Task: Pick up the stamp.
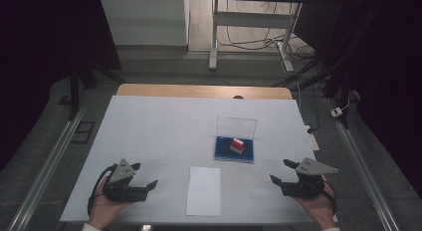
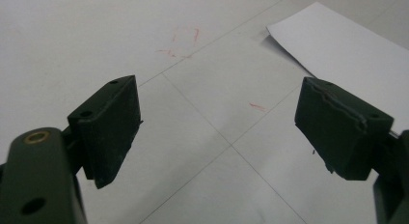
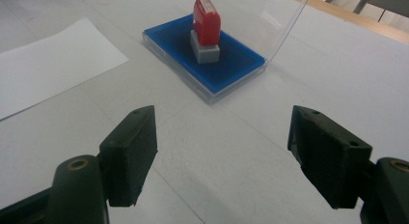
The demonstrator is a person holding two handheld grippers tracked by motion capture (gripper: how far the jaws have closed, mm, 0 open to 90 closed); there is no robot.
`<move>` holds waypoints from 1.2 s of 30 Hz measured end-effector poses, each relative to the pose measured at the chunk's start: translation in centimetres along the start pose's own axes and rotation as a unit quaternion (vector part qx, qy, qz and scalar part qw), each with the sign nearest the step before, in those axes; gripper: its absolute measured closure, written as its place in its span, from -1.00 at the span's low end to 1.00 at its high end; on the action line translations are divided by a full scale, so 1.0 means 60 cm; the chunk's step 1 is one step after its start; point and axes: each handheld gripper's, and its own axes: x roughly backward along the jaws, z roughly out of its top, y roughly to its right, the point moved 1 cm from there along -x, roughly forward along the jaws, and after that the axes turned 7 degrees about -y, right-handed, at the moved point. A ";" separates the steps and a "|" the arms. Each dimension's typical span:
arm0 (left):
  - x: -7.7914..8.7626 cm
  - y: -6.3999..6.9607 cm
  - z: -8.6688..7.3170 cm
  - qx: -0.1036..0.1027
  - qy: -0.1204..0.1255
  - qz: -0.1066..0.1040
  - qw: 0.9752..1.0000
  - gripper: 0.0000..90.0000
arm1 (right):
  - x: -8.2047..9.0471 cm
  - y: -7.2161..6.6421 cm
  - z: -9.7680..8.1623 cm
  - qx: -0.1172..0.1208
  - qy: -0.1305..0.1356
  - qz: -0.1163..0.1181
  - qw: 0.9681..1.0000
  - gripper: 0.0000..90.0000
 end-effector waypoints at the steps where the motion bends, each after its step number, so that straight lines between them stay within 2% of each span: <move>1: 0.000 0.001 0.000 -0.001 0.001 0.000 1.000 -0.63 | 0.001 0.000 0.004 0.001 -0.002 0.001 1.000 -0.43; 8: 0.000 0.000 0.002 -0.002 -0.001 0.001 1.000 -0.62 | 0.001 0.003 0.021 -0.001 -0.002 0.007 1.000 -0.40; 20: -0.003 -0.001 0.001 -0.003 -0.006 0.002 1.000 -0.61 | -0.012 0.008 0.056 0.006 -0.017 0.021 1.000 -0.40; 36: -0.006 -0.001 0.000 -0.006 -0.014 0.001 1.000 -0.58 | -0.050 0.014 0.095 0.006 -0.037 0.030 0.999 -0.39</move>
